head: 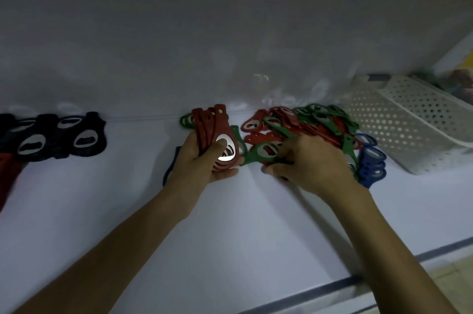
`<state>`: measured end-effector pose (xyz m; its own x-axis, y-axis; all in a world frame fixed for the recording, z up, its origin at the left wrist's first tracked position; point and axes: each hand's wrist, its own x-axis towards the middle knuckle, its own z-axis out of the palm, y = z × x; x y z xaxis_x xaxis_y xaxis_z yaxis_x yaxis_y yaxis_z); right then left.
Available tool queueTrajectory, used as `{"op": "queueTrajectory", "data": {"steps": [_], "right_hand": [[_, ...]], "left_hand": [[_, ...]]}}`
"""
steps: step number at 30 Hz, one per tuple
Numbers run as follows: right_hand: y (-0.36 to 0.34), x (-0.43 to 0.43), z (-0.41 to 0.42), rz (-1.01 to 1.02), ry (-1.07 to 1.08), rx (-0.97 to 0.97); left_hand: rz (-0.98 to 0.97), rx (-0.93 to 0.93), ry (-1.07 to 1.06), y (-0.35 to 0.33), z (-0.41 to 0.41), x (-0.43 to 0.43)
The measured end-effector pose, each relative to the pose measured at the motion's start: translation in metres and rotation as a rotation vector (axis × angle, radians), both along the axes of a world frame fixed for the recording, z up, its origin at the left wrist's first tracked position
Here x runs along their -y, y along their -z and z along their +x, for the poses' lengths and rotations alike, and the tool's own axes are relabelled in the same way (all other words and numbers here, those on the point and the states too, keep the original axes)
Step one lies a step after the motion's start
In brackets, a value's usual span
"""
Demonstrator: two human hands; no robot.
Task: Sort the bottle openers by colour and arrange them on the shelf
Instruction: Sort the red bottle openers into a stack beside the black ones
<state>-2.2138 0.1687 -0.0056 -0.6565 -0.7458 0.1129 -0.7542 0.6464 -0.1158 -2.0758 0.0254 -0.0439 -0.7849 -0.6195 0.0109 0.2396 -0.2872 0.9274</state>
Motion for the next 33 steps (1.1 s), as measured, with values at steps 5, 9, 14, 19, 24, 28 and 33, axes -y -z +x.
{"op": "queueTrajectory", "data": {"steps": [5, 9, 14, 19, 24, 28, 33], "right_hand": [[0.012, -0.005, 0.006, -0.050, -0.058, -0.195], [0.023, -0.002, 0.007, -0.065, -0.145, -0.354], [0.021, 0.003, -0.008, -0.170, -0.079, -0.311], [0.020, 0.009, -0.029, -0.221, 0.010, -0.193], [0.028, 0.013, -0.021, -0.251, -0.045, -0.273], [0.029, 0.023, -0.014, -0.104, -0.108, -0.286], [0.026, 0.035, -0.004, -0.090, -0.220, -0.405]], "left_hand": [[0.051, 0.019, 0.082, 0.004, -0.001, -0.008], [0.114, 0.020, 0.087, 0.001, 0.000, -0.007], [0.153, 0.012, 0.078, -0.001, 0.002, -0.005], [0.170, 0.018, 0.063, -0.002, 0.001, -0.004], [0.180, 0.031, 0.063, -0.001, 0.002, -0.004], [0.178, 0.040, 0.066, -0.001, 0.002, -0.004], [0.188, 0.048, 0.074, -0.003, 0.003, -0.003]]}}
